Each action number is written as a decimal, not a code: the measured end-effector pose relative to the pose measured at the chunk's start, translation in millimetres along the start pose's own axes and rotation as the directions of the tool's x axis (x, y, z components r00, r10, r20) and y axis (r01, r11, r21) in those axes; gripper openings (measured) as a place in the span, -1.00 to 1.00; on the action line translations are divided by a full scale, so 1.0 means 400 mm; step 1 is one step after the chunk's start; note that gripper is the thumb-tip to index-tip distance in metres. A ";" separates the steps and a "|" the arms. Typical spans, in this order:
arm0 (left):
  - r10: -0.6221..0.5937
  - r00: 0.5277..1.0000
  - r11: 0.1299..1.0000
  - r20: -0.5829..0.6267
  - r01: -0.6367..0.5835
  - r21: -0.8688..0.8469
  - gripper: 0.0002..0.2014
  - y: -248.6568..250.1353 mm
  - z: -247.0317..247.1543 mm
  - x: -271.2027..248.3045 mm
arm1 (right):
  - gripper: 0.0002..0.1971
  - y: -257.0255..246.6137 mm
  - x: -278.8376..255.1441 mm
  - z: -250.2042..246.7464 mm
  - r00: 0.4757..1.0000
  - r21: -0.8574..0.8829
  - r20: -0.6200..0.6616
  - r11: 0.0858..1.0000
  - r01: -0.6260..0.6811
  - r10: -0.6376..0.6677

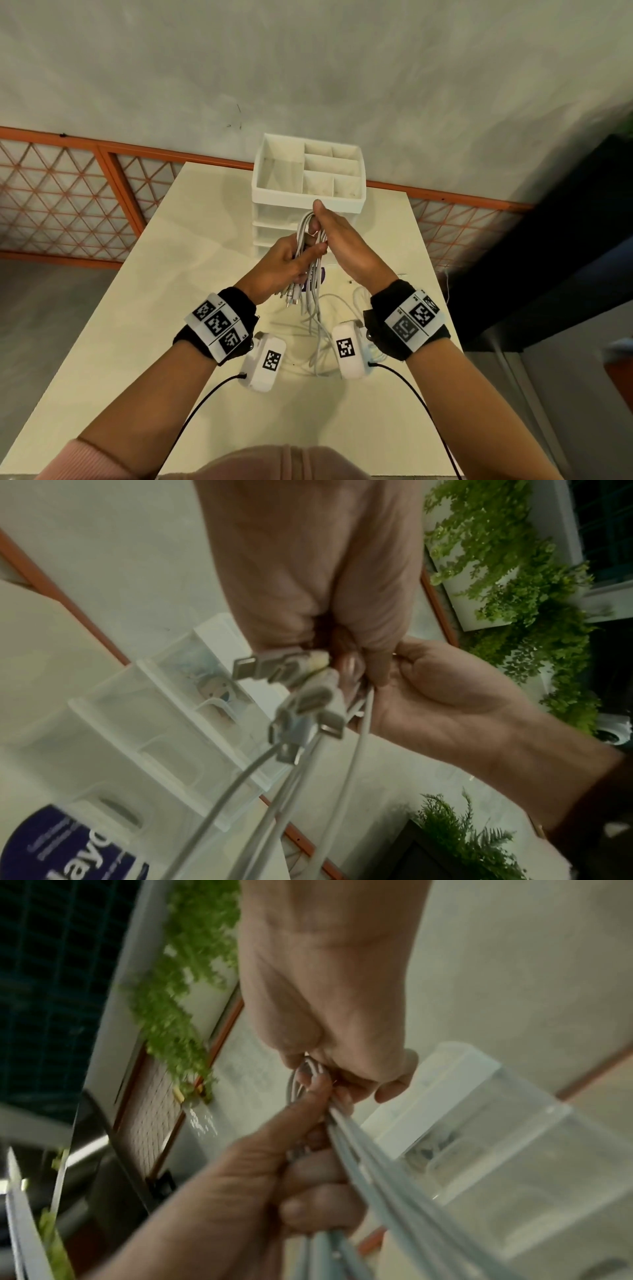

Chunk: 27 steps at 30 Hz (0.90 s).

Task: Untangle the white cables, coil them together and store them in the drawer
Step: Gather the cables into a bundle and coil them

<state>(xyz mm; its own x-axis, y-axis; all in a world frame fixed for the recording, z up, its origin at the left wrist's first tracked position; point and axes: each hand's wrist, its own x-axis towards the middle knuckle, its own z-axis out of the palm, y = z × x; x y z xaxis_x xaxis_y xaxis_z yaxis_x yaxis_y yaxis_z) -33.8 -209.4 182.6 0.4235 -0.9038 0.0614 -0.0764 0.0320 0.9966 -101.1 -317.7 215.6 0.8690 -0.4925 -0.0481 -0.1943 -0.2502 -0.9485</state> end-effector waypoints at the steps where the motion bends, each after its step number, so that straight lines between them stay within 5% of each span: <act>1: -0.006 1.000 1.000 -0.006 0.006 0.005 -0.84 0.003 -0.003 0.002 | -0.57 -0.003 0.003 0.001 1.000 0.109 0.006 0.994 -0.020 0.019; 5: -0.019 1.000 1.000 -0.016 0.019 0.002 -0.72 -0.002 -0.012 0.011 | -0.57 -0.029 0.013 0.001 0.998 0.317 0.028 0.946 -0.067 0.062; 12: -0.052 0.998 0.979 0.047 0.060 -0.193 -0.73 -0.010 -0.002 0.001 | -0.58 -0.022 0.011 0.001 0.999 0.126 0.020 0.991 -0.039 0.036; 17: 0.019 0.995 0.978 -0.099 -0.040 -0.207 -0.74 0.009 0.004 0.003 | -0.22 0.036 -0.011 0.024 0.980 0.152 0.201 0.988 -0.022 -0.009; 20: 0.062 0.977 0.979 -0.202 -0.099 -0.180 -0.69 0.014 -0.021 0.007 | -0.18 0.081 -0.037 0.020 0.948 -0.038 0.304 0.995 -0.090 0.097; 25: 0.091 0.891 0.995 -0.444 -0.098 0.007 -0.65 -0.013 -0.061 0.019 | -0.58 0.084 -0.057 -0.013 0.979 -0.246 0.203 0.968 0.055 -0.004; 27: 0.107 0.848 0.994 -0.520 -0.094 0.051 -0.61 -0.017 -0.051 0.027 | -0.59 0.070 -0.059 -0.008 0.982 -0.270 0.185 0.958 0.093 -0.044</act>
<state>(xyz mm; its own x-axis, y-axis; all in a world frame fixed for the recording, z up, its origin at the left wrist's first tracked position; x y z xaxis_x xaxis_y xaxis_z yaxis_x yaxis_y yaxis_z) -10.2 -210.8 177.6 0.8200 -0.5408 0.1876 -0.1622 0.0949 0.9822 -128.7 -315.6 191.1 0.9458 -0.3183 -0.0639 -0.2279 -0.5107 -0.8290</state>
